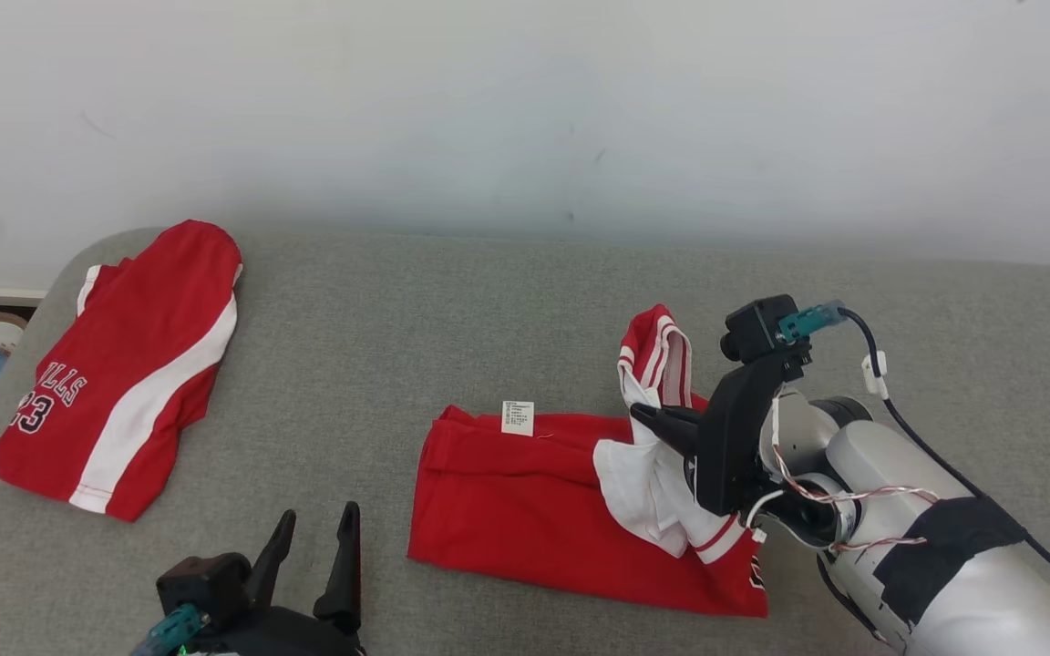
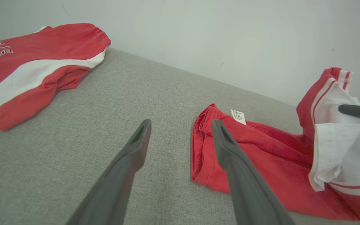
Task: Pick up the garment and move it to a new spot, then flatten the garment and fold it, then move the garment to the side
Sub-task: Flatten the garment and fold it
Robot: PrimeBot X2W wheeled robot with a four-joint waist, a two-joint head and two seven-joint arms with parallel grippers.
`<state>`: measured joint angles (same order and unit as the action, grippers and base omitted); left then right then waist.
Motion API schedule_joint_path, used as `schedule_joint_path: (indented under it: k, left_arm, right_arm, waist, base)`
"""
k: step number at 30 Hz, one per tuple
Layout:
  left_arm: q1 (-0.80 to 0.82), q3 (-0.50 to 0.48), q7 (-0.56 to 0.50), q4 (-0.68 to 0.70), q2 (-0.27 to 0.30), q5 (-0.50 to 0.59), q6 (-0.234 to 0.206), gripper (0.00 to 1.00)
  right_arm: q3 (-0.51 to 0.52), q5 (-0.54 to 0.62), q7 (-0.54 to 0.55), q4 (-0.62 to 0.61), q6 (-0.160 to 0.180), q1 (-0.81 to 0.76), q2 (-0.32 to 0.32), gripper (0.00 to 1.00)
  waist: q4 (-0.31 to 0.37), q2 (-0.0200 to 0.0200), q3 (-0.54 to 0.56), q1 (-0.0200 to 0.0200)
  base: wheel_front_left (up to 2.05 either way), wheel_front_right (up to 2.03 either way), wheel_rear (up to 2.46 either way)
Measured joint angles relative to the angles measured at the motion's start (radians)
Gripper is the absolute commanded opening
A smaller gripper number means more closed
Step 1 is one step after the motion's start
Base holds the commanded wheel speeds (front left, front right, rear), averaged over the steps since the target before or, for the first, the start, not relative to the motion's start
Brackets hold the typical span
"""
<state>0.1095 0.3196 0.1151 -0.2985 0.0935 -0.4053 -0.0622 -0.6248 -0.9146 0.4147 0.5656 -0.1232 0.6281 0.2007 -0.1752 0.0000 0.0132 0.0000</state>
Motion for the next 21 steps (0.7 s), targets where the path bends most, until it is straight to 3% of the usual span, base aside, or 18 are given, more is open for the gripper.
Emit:
schedule_joint_path:
  k: [8,21]
  left_arm:
    - [0.029,0.04,0.0,-0.032,-0.021,0.0,0.002,1.0]
    - [0.046,0.087,0.0,-0.08,-0.033,-0.008,0.011,1.0]
  right_arm:
    - [-0.019,-0.02,0.116,0.057,0.002,0.06,-0.034,0.0]
    - [-0.029,-0.055,0.211,0.15,0.044,0.085,-0.088,0.0]
  waist:
    - [-0.057,0.0,0.003,0.0]
    - [-0.148,0.0,0.009,0.0]
  base:
    - [0.0,0.0,0.0]
    - [0.0,0.0,0.0]
